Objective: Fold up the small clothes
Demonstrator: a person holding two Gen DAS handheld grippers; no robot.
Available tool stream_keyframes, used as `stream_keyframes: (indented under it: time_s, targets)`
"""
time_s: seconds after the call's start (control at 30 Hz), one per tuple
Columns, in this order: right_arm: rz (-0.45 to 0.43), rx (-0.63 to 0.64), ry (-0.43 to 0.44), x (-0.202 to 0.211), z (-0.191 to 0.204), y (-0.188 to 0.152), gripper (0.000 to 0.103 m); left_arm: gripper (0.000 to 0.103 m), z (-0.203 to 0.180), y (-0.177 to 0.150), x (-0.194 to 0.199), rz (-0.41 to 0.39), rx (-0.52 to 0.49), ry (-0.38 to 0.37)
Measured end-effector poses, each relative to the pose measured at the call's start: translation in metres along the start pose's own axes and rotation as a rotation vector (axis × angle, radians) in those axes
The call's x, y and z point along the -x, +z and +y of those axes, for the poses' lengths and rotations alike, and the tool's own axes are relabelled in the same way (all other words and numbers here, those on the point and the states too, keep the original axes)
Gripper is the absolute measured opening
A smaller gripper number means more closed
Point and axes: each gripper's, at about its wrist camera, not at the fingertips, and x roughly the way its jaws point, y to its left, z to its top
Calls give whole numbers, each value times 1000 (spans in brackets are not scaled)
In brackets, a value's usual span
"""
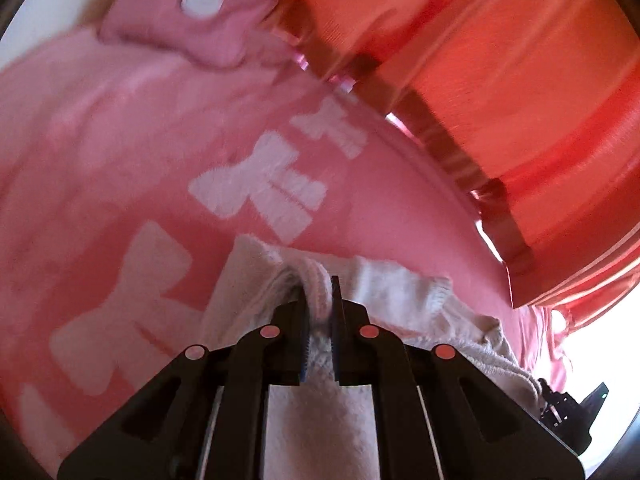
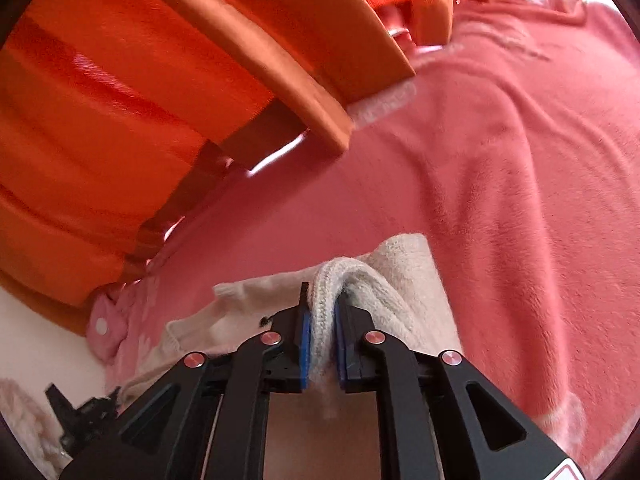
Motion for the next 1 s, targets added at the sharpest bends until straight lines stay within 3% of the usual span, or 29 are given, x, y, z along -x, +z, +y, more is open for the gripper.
stream_keyframes:
  time_s: [0.13,0.23,0.3,0.33,0.37,0.43,0.5,0.53,0.63,0.77,0.9,0.93,0.97,1.0]
  targets:
    - [-53,-55,83,8,-7,6,11,13,-4,8,3,-28,-15,-53]
    - [-71,-25,82,13,1,9,15,38,-10,9,14,-95,-37,-41]
    - [-74,4,75,14,5,9,19,46,-14,9,29,-164,-85,-21]
    - [-73,2,85,15,5,9,25,57,-14,10,31,-177,-97,-14]
    - [-82,-7,91,17,4,9,41,62,-13,8,34,-190,-106,3]
    - [-139,-54,112,29,-4,11,57,63,-11,7,33,-176,-107,0]
    - [-161,-129,213,39,-19,15,57,63,-8,5,27,-136,-107,4]
    - [-165,-139,199,40,-21,16,57,63,-7,4,25,-123,-109,12]
    - [-149,-46,12,37,-13,15,57,64,-7,1,15,-85,-127,49]
    - [-35,47,-14,13,0,11,57,64,-11,-3,-3,-17,-142,71]
    - [68,163,-138,-19,14,-1,57,60,-24,-8,-12,11,-206,97]
    - [68,198,-163,-21,18,-4,51,50,-27,-10,-14,12,-231,118]
    - [59,245,-194,-23,23,-8,25,32,-31,-11,-16,13,-260,138]
    - [55,271,-201,-23,27,-9,9,22,-33,-12,-17,16,-277,147]
